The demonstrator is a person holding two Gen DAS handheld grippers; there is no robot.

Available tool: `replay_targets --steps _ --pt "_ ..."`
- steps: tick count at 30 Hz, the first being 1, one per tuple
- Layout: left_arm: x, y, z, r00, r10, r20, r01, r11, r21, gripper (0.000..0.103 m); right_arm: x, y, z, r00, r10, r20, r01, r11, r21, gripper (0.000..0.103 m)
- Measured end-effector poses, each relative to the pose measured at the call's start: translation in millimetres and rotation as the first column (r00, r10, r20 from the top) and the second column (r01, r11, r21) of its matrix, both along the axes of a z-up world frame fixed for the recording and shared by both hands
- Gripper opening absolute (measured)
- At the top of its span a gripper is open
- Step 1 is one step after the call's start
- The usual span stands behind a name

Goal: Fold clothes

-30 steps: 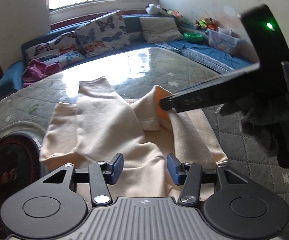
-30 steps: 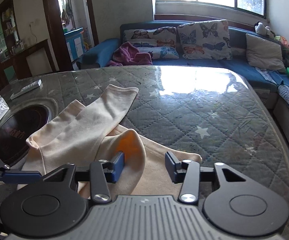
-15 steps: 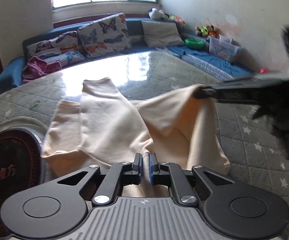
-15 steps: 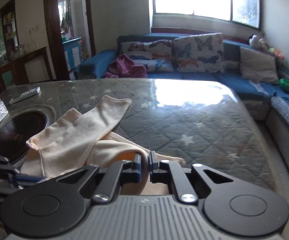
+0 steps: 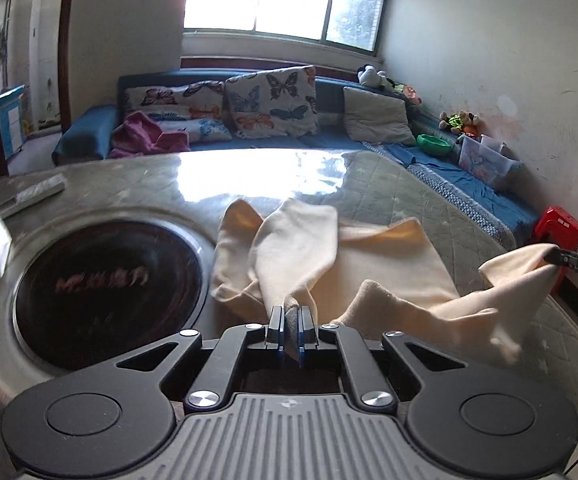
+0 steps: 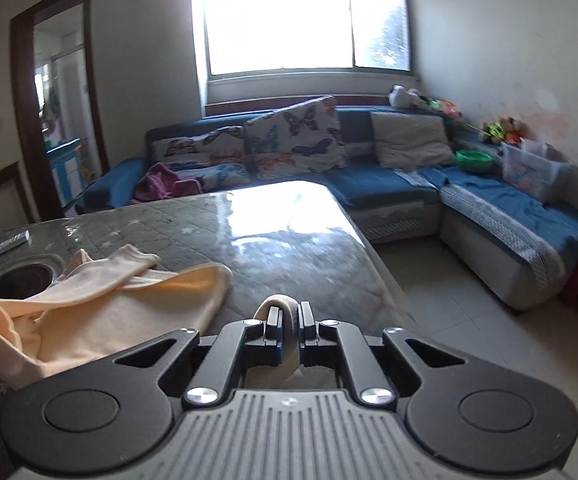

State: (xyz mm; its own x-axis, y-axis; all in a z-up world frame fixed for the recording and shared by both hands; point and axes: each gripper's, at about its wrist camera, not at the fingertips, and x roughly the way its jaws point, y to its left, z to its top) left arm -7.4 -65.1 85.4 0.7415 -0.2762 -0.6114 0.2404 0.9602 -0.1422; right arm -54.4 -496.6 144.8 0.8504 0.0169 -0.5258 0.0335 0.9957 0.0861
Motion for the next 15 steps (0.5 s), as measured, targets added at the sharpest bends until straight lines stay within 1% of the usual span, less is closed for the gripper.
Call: replay_targets --steps 1,2,3,4,5,6,7,9,11,13,15 --pt "-4.9 3.3 -1.8 1.000 0.002 -0.011 -0.002 1.000 -0.001 0.007 -8.6 -7.7 -8.3 0.999 -0.034 -0.029 0.035 0.999 0.016 0.007" --pt "-9.0 6.1 -4.2 1.000 -0.001 -0.028 0.001 1.000 0.000 0.007 -10.9 -10.0 -11.6 0.998 -0.044 -0.042 0.045 0.999 0.020 0.008" --pt "-10.4 7.7 -7.8 0.999 -0.005 -0.048 0.005 1.000 0.007 0.007 -16.4 -16.7 -23.1 0.994 -0.067 -0.092 0.069 0.997 0.021 0.010" --pt "-11.8 9.2 -11.5 0.998 -0.009 -0.067 0.010 1.000 0.014 0.007 -19.1 -20.6 -28.5 0.991 -0.076 -0.114 0.079 0.996 0.029 0.013" --pt "-13.2 10.8 -15.1 0.996 -0.013 -0.086 0.015 1.000 0.020 0.008 -21.4 -23.9 -32.9 0.988 -0.082 -0.131 0.088 0.995 0.038 0.019" --pt "-14.2 11.8 -17.7 0.995 -0.017 -0.100 0.020 0.999 0.027 0.009 -24.7 -27.4 -36.2 0.985 -0.085 -0.147 0.092 0.995 0.043 0.020" --pt "-14.0 10.6 -16.1 0.995 -0.022 -0.093 0.025 0.999 0.035 0.009 -28.3 -30.8 -39.3 0.983 -0.088 -0.163 0.096 0.994 0.048 0.021" --pt "-13.4 8.1 -12.8 0.996 -0.032 -0.079 0.036 0.998 0.051 0.010 -38.3 -34.2 -41.3 0.980 -0.080 -0.183 0.091 0.995 0.048 0.028" --pt "-12.5 5.0 -9.5 0.997 -0.041 -0.064 0.045 0.997 0.066 0.018 -41.6 -32.3 -35.9 0.983 -0.075 -0.166 0.081 0.996 0.031 0.035" --pt "-7.8 -4.2 -5.6 0.998 -0.045 -0.036 0.048 0.996 0.078 0.035 -38.8 -26.6 -30.8 0.988 -0.055 -0.147 0.056 0.998 -0.003 0.035" --pt "2.7 -16.8 -3.5 0.998 -0.054 -0.008 0.055 0.994 0.096 0.040 -34.4 -17.4 -28.3 0.990 -0.043 -0.136 0.037 0.998 -0.046 0.039"
